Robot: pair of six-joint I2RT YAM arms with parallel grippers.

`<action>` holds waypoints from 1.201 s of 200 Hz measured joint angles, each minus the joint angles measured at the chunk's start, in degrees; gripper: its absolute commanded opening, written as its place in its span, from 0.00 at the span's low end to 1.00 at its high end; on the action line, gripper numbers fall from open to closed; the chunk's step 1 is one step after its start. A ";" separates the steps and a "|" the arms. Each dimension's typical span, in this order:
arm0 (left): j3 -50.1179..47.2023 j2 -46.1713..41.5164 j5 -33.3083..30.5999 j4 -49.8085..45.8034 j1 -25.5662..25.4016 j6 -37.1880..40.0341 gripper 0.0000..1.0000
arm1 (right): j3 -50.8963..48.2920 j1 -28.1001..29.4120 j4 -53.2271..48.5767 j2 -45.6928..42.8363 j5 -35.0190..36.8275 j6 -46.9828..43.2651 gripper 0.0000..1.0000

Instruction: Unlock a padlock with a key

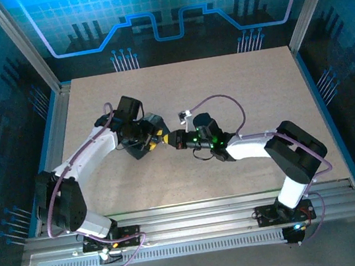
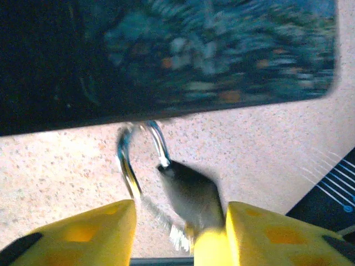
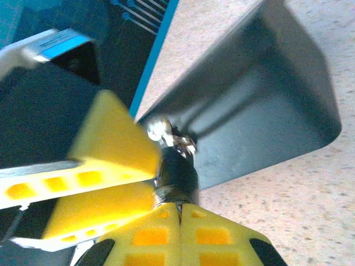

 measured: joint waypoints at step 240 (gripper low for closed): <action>9.53 7.87 -18.64 -5.03 11.06 35.26 0.58 | 1.46 -4.90 -11.34 7.65 -5.75 -20.76 0.46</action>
